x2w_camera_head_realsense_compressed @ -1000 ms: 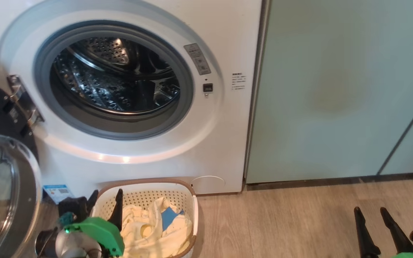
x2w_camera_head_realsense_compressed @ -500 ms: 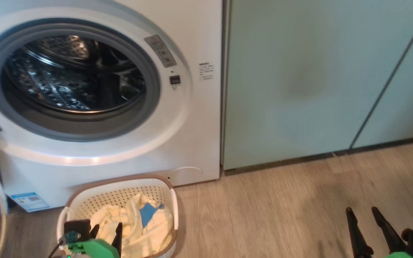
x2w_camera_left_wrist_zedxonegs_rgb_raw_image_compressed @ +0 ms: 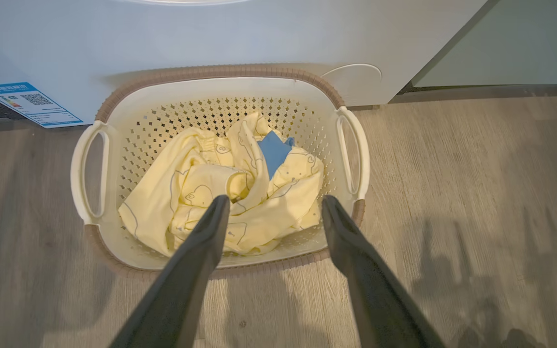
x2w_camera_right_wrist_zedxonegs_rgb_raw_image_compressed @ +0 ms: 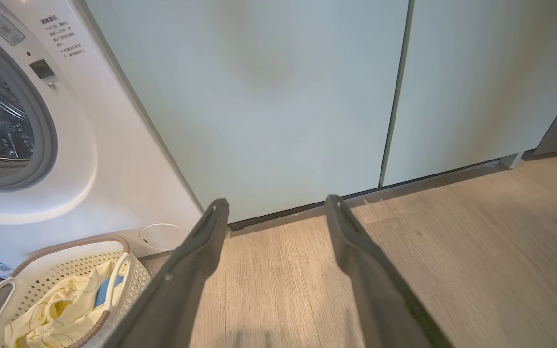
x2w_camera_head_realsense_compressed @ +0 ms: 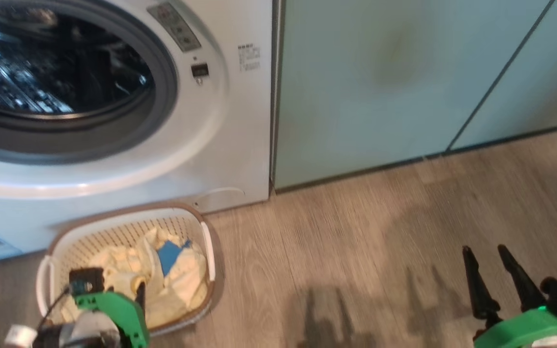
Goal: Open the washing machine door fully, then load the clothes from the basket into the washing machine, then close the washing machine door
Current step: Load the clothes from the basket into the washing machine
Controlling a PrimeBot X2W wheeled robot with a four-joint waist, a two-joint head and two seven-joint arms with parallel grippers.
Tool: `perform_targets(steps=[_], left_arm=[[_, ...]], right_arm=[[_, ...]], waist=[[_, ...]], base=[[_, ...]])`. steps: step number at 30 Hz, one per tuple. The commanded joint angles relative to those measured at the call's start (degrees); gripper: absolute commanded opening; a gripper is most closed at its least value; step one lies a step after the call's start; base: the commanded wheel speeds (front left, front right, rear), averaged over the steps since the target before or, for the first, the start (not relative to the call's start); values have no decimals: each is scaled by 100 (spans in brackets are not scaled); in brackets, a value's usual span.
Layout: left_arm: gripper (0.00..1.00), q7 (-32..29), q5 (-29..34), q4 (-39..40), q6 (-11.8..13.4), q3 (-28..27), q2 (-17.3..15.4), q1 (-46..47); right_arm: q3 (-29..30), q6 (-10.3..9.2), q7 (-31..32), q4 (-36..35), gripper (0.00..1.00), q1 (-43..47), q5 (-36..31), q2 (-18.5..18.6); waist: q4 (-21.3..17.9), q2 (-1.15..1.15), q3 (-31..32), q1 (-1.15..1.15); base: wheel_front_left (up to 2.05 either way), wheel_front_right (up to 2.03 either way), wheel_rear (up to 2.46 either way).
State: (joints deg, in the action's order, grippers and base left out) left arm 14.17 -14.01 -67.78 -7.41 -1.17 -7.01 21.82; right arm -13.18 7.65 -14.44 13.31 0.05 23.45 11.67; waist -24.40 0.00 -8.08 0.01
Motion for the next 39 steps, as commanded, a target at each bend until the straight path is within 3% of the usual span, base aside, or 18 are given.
perform_targets(steps=[1, 23, 39], left_arm=[[100, 31, 34, -4, 9, -99, -233, 310], [100, -887, 215, -591, 317, 299, -856, 1862], [100, -1491, 307, -613, 529, 527, -1239, 2476]], right_arm=[[-40, -16, -56, -195, 100, -272, 37, 55], [-73, -16, -56, -392, 100, -1364, 113, -264], [-151, -16, -56, -442, 100, -1729, 177, -397]], waist=[[-55, 0, -277, -1], [-105, 0, -2614, -1], [-355, 0, -3597, -1]], base=[[0, 0, 0], [0, 0, 0], [0, 0, 0]])
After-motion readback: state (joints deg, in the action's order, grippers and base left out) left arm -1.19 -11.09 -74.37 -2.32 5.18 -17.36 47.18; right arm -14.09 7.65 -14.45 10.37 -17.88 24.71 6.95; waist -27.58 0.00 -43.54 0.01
